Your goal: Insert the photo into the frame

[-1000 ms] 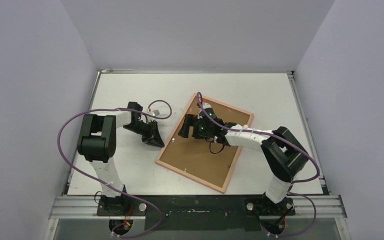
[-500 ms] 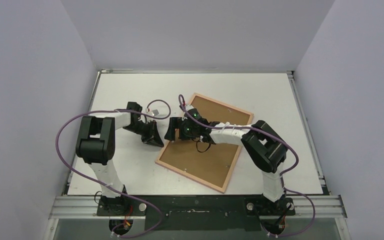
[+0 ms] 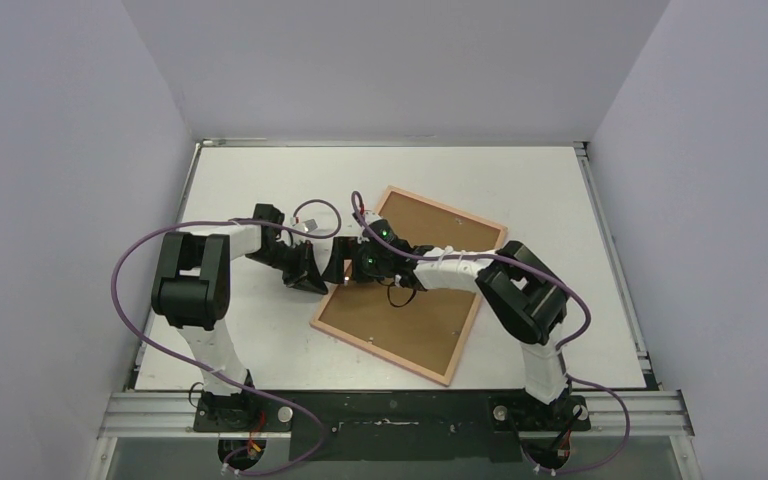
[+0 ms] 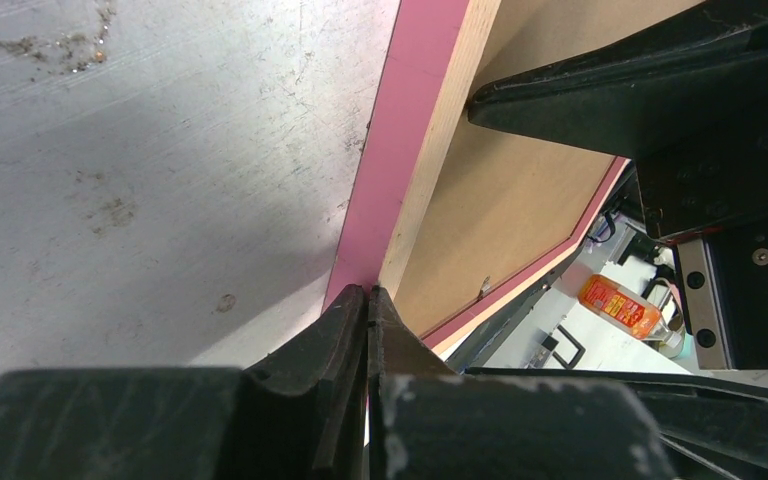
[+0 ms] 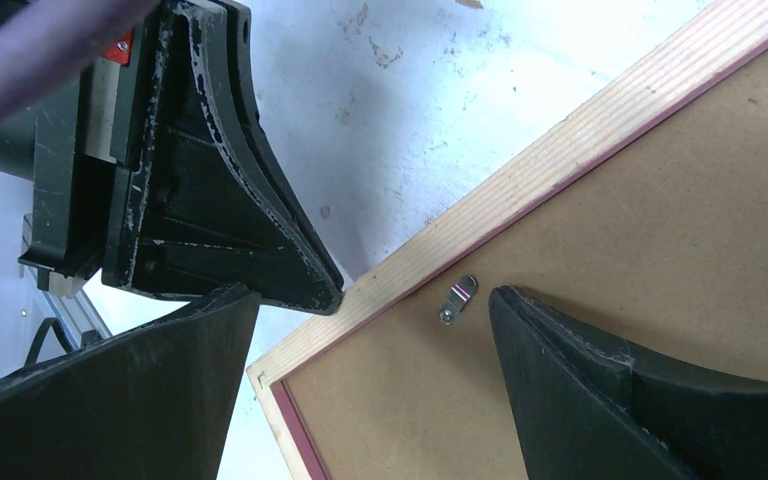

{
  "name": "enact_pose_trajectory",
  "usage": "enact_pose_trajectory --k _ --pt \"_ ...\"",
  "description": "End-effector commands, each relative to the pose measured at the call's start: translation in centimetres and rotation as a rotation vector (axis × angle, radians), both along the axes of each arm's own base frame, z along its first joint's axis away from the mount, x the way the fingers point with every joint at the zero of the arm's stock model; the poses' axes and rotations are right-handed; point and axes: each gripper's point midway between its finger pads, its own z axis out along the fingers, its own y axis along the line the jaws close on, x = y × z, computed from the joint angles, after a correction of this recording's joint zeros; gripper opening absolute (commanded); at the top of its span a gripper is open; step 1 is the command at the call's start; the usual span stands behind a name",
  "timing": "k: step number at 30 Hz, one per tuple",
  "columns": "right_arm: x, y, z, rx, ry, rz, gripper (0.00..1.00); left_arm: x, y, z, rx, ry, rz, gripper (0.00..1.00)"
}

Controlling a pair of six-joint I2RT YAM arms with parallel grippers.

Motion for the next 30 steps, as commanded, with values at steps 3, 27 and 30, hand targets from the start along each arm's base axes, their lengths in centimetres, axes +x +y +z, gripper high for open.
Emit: enact_pose_trajectory --k 3,27,30 --pt "0.3 1.7 1.1 0.06 -0.018 -0.003 0.9 1.3 1.3 -1.4 0.095 -0.088 -0.014 0.0" --pt "-1.3 3.5 1.1 0.126 0.056 -0.005 0.9 1.1 1.5 -1.3 0.122 -0.108 -0.034 0.0" --pt "-1.4 3.6 1.2 0.127 0.057 -0.001 0.9 1.1 1.5 -1.2 0.125 -0.11 -0.038 0.0"
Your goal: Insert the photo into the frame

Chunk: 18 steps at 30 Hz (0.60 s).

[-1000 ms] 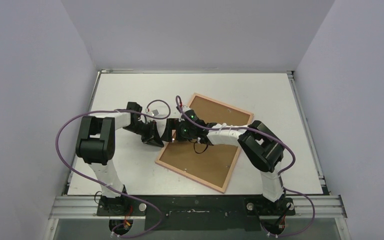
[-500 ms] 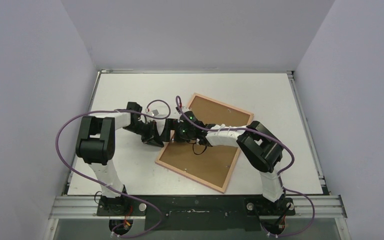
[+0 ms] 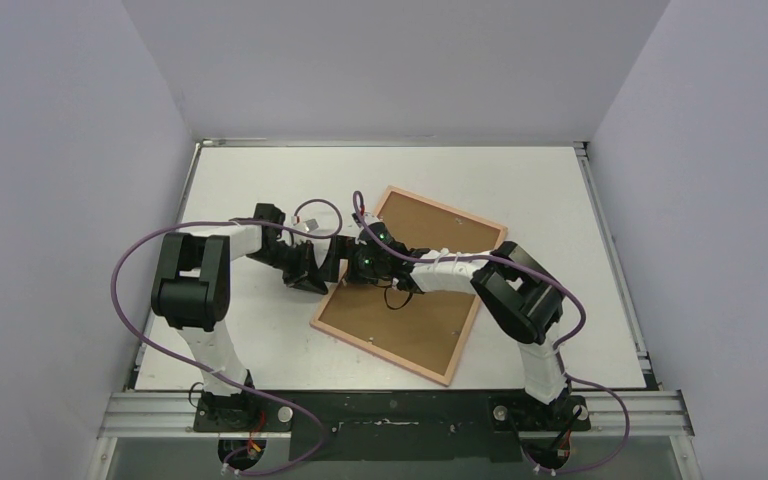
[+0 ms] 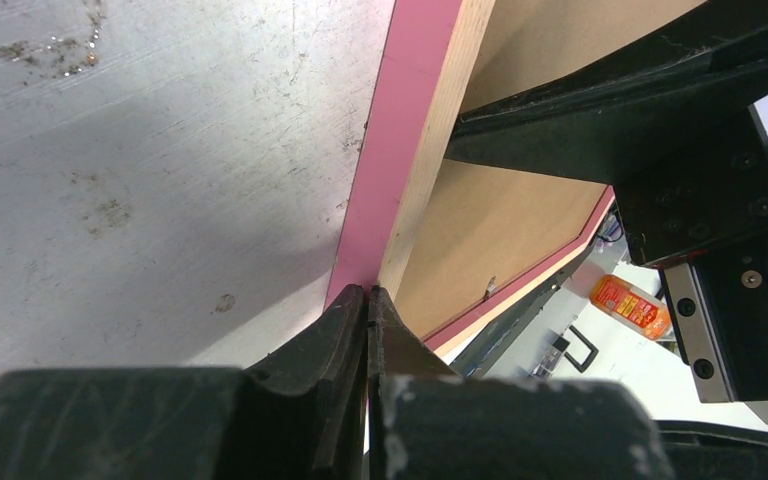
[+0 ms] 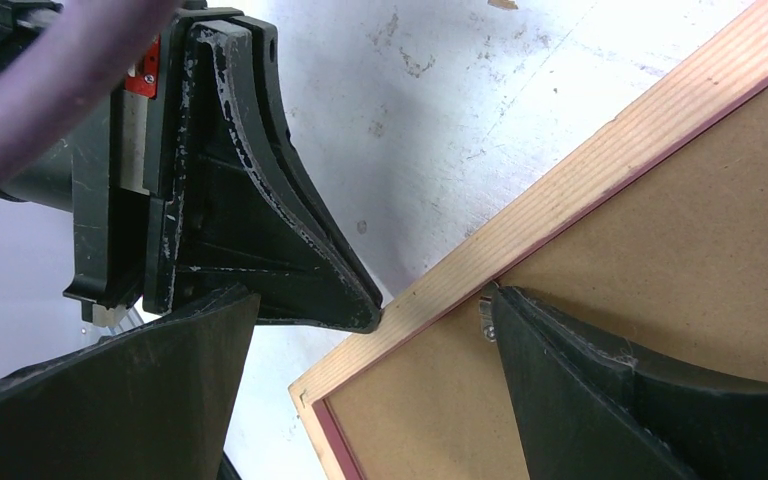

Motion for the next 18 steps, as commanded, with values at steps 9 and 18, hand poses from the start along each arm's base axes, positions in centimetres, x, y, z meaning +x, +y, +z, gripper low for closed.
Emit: enact_pose_trajectory --k 9,18 --pt "-1.5 2.4 1.3 0.059 -0.001 0.064 0.91 1.1 1.5 -1.1 0.112 -0.096 -0.024 0.0" --pt "-0.8 1.4 2.4 0.072 -0.013 0.048 0.9 1.0 1.6 -1.1 0.114 -0.098 -0.03 0.0"
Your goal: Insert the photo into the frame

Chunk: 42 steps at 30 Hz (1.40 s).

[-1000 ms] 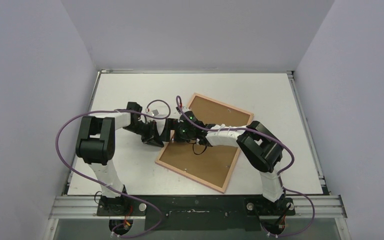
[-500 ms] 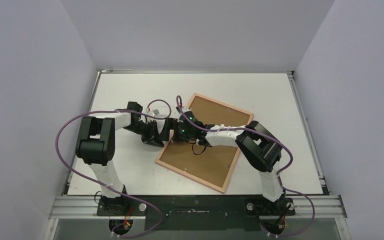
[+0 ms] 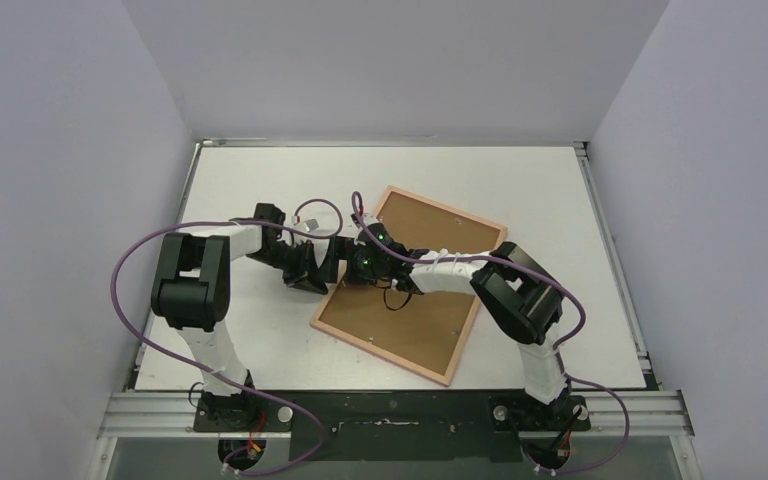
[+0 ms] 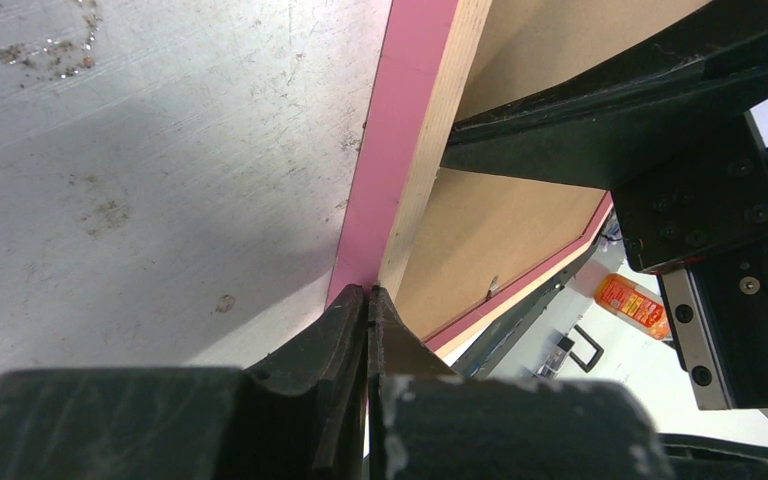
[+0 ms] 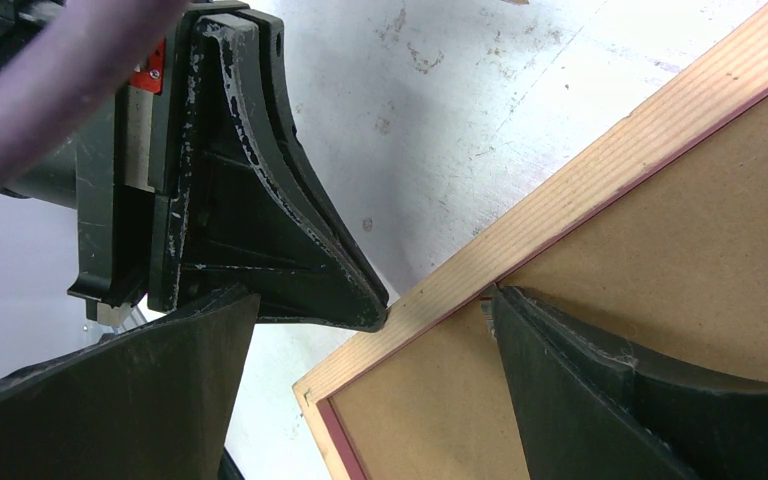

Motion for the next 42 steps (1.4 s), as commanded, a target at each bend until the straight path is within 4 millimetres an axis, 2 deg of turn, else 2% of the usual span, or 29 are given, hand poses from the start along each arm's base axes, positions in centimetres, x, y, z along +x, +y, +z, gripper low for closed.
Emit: enact_pose_trajectory --k 1,7,12,18,31,34,37,39,40,42 --pt "-0.2 0.8 2.5 0.077 -0.017 0.034 0.9 0.9 1.6 -1.1 0.111 -0.088 -0.021 0.0" --pt "0.5 -0.3 2.5 0.055 -0.027 0.017 0.9 0.8 1.5 -0.9 0.11 -0.094 -0.027 0.0" --pt "-0.4 0.3 1.4 0.049 -0.006 0.029 0.9 0.7 1.5 -0.8 0.105 -0.092 -0.026 0.0" --pt "-1.9 1.2 0.9 0.051 0.011 0.058 0.9 0.8 1.5 -0.8 0.106 -0.093 -0.025 0.0" --pt "-1.4 2.1 2.5 0.047 -0.033 0.136 0.9 0.7 1.5 -0.7 0.105 -0.095 -0.03 0.0" --pt "0.5 0.6 4.6 0.032 -0.084 0.102 0.9 0.8 1.6 -0.2 0.099 -0.093 -0.026 0.0" --pt "3.0 -2.1 7.7 0.019 -0.152 0.039 0.9 1.1 1.9 1.2 0.08 -0.095 -0.007 0.0" --pt "4.5 -4.1 9.0 0.01 -0.173 0.001 0.9 1.7 1.9 2.6 0.06 -0.111 0.009 0.01" --pt "5.2 -5.1 9.3 0.002 -0.178 -0.017 0.9 2.0 2.0 3.2 0.049 -0.116 0.02 0.06" --pt "6.7 -7.4 9.6 -0.015 -0.184 -0.058 0.9 3.0 1.9 4.6 0.031 -0.135 0.038 0.21"
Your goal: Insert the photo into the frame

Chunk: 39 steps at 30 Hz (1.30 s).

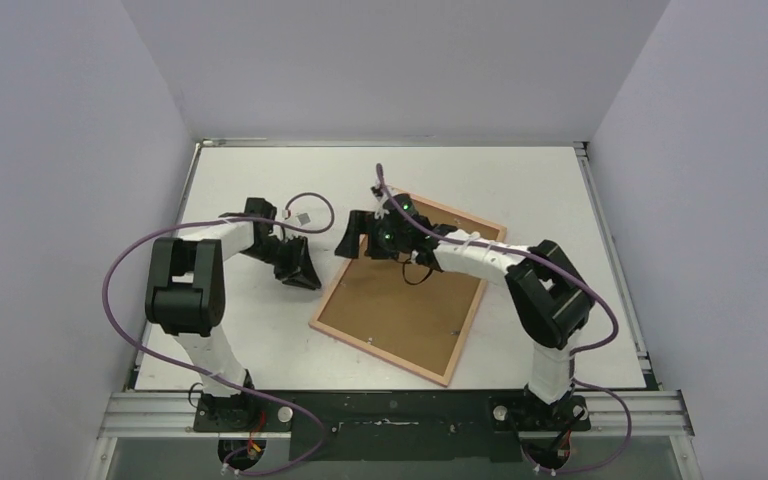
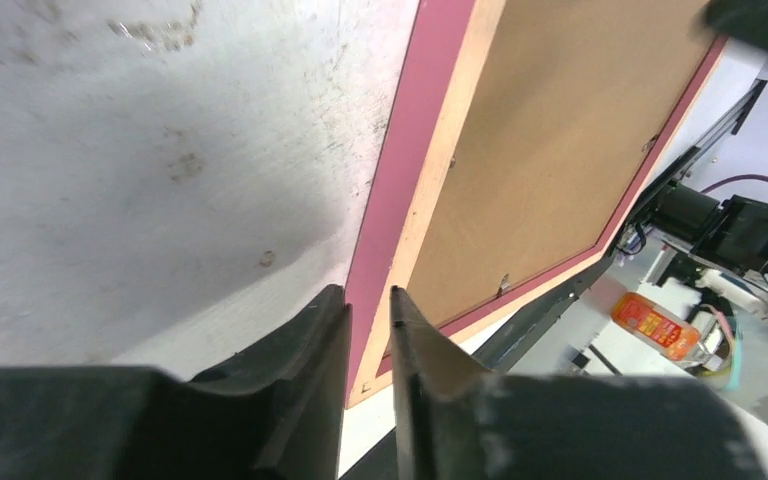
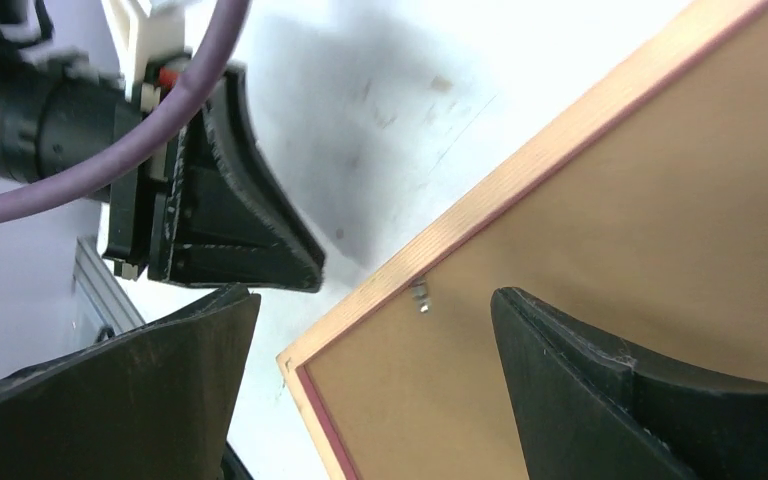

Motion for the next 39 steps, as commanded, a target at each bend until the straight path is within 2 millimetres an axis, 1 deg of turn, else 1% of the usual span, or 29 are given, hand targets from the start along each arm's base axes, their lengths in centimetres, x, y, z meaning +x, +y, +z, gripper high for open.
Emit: enact_pose_trajectory --k 1,2,3,4,6,9,14,18,21,25,28,29,30,31,34,36,39 --pt "4.7 -4.6 6.4 0.033 -0.142 -0.099 0.9 3.4 0.3 4.4 -0.025 -0.121 0.032 0.27" --pt "5.3 -5.5 6.4 0.029 -0.146 -0.12 0.9 4.0 0.2 4.9 -0.033 -0.133 0.038 0.33" --pt "5.9 -6.6 5.9 0.007 -0.136 -0.145 0.9 4.8 -0.1 5.3 -0.038 -0.146 0.041 0.4" --pt "6.5 -7.4 5.8 -0.009 -0.137 -0.169 0.9 5.6 -0.4 5.5 -0.043 -0.158 0.042 0.45" --pt "7.7 -8.7 5.3 -0.034 -0.147 -0.206 0.9 7.2 -1.3 5.8 -0.053 -0.18 0.039 0.49" --pt "9.1 -9.7 4.5 -0.071 -0.151 -0.231 0.9 9.5 -3.2 5.4 -0.063 -0.203 0.013 0.51" --pt "10.6 -10.0 3.6 -0.082 -0.149 -0.241 0.9 12.6 -5.4 4.0 -0.08 -0.198 -0.005 0.5" --pt "11.6 -9.7 3.0 -0.082 -0.146 -0.241 0.9 14.2 -6.4 3.1 -0.083 -0.211 -0.001 0.47" --pt "12.2 -9.4 2.6 -0.075 -0.139 -0.24 0.9 14.9 -6.9 2.4 -0.085 -0.212 0.0 0.43" --pt "12.4 -9.4 2.3 -0.071 -0.133 -0.24 0.9 14.9 -7.7 1.5 -0.101 -0.194 -0.006 0.3" --pt "13.0 -9.5 2.0 -0.065 -0.129 -0.255 0.9 14.2 -8.3 1.0 -0.112 -0.182 -0.018 0.21" --pt "13.3 -9.5 1.6 -0.068 -0.123 -0.258 0.9 13.8 -8.4 0.9 -0.119 -0.173 -0.022 0.19" --pt "13.6 -9.4 1.6 -0.063 -0.125 -0.26 0.9 13.4 -8.5 0.8 -0.123 -0.167 -0.025 0.17" --pt "13.8 -9.2 1.1 -0.066 -0.117 -0.257 0.9 12.9 -8.5 0.6 -0.123 -0.162 -0.028 0.16" --pt "14.5 -8.4 0.3 -0.061 -0.099 -0.247 0.9 11.1 -8.5 0.2 -0.126 -0.14 -0.031 0.1" --pt "14.7 -7.9 0.2 -0.042 -0.087 -0.249 0.9 9.5 -8.3 0.0 -0.129 -0.133 -0.028 0.08" --pt "15.3 -6.7 0.6 -0.025 -0.103 -0.249 0.9 7.1 -8.0 -0.3 -0.137 -0.117 -0.014 0.05"
